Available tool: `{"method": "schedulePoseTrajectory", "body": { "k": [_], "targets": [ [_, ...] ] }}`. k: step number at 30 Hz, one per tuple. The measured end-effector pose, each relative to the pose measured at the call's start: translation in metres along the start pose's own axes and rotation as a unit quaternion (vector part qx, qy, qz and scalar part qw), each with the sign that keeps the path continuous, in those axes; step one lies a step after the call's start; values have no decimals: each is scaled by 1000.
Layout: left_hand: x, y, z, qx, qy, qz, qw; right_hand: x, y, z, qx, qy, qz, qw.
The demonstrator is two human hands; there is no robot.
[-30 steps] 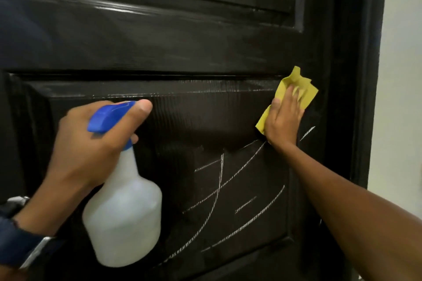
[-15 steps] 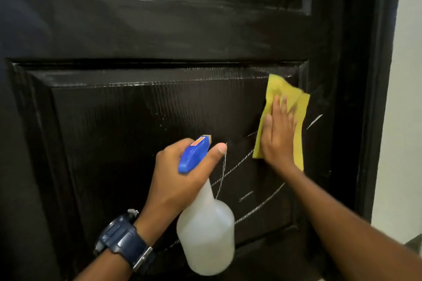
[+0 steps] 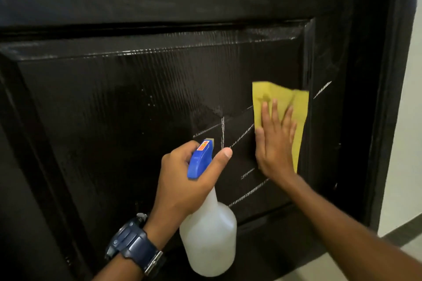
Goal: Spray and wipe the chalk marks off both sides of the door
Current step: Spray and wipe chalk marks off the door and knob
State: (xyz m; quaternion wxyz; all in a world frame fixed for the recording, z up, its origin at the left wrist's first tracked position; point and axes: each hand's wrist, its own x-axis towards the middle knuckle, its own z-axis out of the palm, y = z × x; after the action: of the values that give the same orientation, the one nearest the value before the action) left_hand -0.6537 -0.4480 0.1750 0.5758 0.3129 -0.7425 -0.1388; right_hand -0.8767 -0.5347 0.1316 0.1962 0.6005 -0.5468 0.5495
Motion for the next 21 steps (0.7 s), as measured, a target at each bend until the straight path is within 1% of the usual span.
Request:
{"method": "schedulePoseTrajectory", "body": {
  "k": [3,5,7,9,10,11,12,13,15,16,18,19,21],
  "targets": [
    [-13,-3,5,2,21,-14,1000,47,-27,-9,-4,11,-33,999],
    [-23,-2,8,-3,28,-17,999,37,-37,-1,-14,-1,-54,998],
    [-32,-2,10,5,33,-18,999,-16,-40,18,-24,-65,-113,991],
    [-39,-1,8,19,35,-19,999,-88,-38,39,-78,-150,-206,964],
    [-41,-1,5,25,37,-18,999,-111,-35,44,-114,-173,-249,946],
    [-44,0,2,27,41,-19,999,-114,-33,45,-129,-178,-278,935],
    [-45,-1,-2,32,45,-20,998,-100,-35,42,-125,-170,-299,931],
    [-47,-1,-6,41,48,-18,998,-74,-43,38,-125,-146,-319,928],
    [-46,-1,-12,59,53,-17,997,-7,-69,27,-134,-55,-339,930],
    [-46,-3,-17,63,59,-18,996,27,-84,22,-132,-18,-325,936],
    [-43,-8,-26,68,67,-25,995,65,-111,19,-122,47,-260,957],
    [-44,-12,-31,72,68,-30,995,67,-119,23,-114,67,-227,965],
    [-48,-21,-40,80,73,-37,993,34,-121,41,-99,66,-187,975]
  ]
}}
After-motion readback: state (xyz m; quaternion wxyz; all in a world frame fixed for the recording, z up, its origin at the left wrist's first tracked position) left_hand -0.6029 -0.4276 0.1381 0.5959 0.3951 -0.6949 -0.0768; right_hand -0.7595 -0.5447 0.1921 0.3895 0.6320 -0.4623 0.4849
